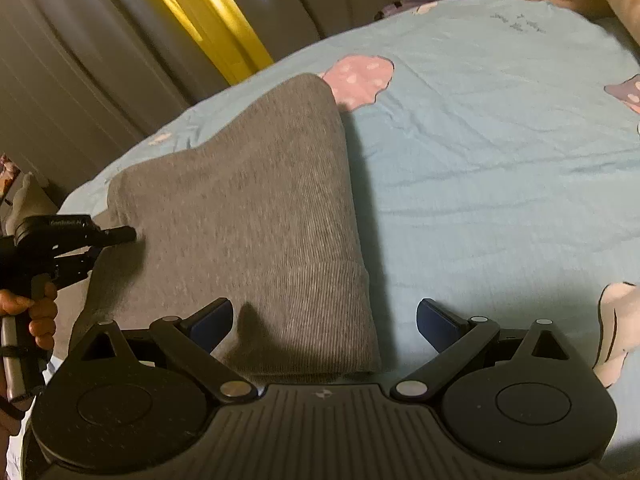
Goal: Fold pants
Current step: 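Open the left gripper to release the seam, then close the left gripper on the two leg cuffs and lift them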
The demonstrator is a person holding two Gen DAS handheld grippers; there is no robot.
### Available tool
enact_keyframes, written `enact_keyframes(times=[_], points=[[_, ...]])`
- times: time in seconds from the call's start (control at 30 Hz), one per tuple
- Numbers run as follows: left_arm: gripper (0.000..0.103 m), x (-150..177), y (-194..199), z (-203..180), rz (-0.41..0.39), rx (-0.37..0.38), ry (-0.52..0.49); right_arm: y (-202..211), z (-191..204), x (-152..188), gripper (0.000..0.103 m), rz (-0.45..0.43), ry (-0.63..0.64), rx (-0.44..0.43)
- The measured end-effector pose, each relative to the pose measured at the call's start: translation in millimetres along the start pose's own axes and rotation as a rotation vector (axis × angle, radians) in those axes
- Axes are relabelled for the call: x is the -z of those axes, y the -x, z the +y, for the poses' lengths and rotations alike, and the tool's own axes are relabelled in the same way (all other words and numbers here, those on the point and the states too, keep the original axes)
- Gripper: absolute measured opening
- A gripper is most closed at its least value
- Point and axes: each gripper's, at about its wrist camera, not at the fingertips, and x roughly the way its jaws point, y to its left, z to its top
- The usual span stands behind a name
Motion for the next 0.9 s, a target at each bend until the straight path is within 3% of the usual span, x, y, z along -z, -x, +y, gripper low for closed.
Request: enact_keyframes(times=[0.2, 0.27, 0.37, 0.43, 0.5, 0.6, 0.7, 0.77, 0.8, 0.83, 0.9], points=[[0.017, -3.2, 31.5, -16.4, -0.112, -0.026, -0.137, 3.4, 2.6, 0.7, 0.099, -0.041, 0.021, -0.020], [0.017, -3.8, 31.3, -16.3, -0.129, -0.097, -0.174, 0.3, 5.2, 0.8, 0.099, -0.022, 0.042, -0.002], [0.022, -3.1, 19.1, -5.7, -0.079, -0.195, -0.166, -8.3, 8.5, 1.2, 0.099, 0.021, 0.067, 0.039], [0.041, 0.5, 27.3, 2.4, -0.091, -0.176, -0.151, -11.0, 8.4, 1.5, 0.099, 0.033, 0.063, 0.041], [0.051, 5.9, 41.8, 11.3, -0.103, -0.147, -0.137, -8.1, 7.7, 1.8, 0.099, 0.016, 0.057, 0.032], [0.054, 16.3, 56.4, 28.4, -0.091, -0.137, -0.111, -0.1, 10.1, 2.8, 0.099, -0.025, 0.065, 0.008], [0.055, 32.0, 58.1, 43.8, -0.003, -0.085, -0.069, -2.7, 14.2, 2.2, 0.099, -0.013, 0.088, 0.014], [0.054, 42.5, 50.0, 49.5, 0.057, -0.068, -0.057, -8.0, 15.6, 2.0, 0.099, 0.006, 0.095, 0.025], [0.049, 44.1, 47.9, 53.7, 0.065, -0.069, -0.031, -10.5, 16.0, 1.4, 0.099, 0.012, 0.094, 0.032], [0.034, 43.3, 50.9, 59.6, 0.041, -0.064, 0.016, -12.0, 16.2, 1.3, 0.099, 0.016, 0.092, 0.041], [0.023, 39.4, 61.6, 70.2, -0.036, -0.087, 0.094, -13.0, 15.8, 1.3, 0.099, 0.022, 0.087, 0.054]])
